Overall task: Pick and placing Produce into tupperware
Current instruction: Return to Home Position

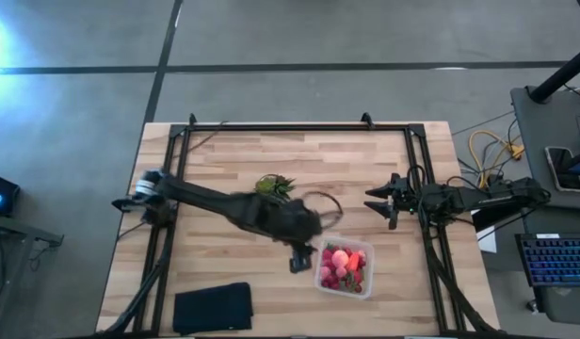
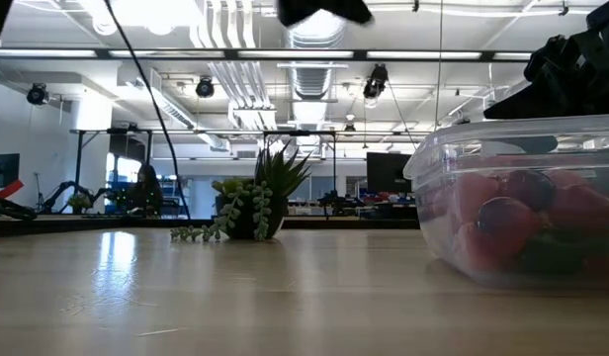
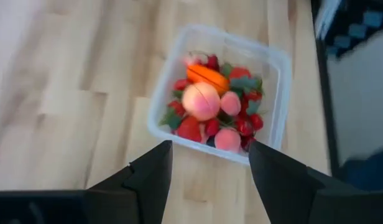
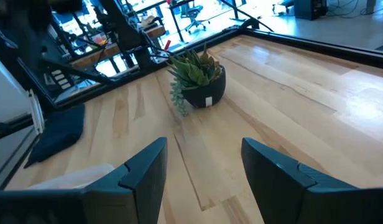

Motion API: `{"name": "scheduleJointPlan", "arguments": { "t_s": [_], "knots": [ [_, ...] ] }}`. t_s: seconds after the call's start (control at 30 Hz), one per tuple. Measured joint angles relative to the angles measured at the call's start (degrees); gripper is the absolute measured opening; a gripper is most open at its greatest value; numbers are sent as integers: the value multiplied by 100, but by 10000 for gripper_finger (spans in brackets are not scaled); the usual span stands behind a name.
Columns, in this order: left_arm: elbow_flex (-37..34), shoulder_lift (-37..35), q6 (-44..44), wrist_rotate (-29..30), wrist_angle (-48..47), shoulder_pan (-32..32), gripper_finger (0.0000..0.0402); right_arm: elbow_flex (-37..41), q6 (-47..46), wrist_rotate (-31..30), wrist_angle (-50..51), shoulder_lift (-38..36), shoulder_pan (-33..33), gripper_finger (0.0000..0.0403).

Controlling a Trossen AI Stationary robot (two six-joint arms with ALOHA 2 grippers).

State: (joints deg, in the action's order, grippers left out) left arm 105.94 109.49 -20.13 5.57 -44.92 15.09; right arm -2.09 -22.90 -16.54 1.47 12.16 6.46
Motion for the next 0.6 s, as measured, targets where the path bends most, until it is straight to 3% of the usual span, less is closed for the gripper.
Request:
{"name": "scheduleJointPlan", "arguments": {
  "t_s": [0.07,0.3,0.37,0.5,0.6],
  "knots": [
    [-85,-399,-344,157,-156,1,196,0,0,0,-12,2,-1,199],
    [-657,-1747,-359,224,-458,379,196,0,0,0,-4,0,-2,199],
    [-1185,-2131,-626,403,-458,655,196,0,0,0,-4,1,-2,199],
    [-2707,-3036,-2215,1353,-352,1403,196,0,0,0,-4,0,-2,199],
    [-3852,-3666,-2966,1652,678,1779,196,0,0,0,-2,0,-1,199]
  ]
}}
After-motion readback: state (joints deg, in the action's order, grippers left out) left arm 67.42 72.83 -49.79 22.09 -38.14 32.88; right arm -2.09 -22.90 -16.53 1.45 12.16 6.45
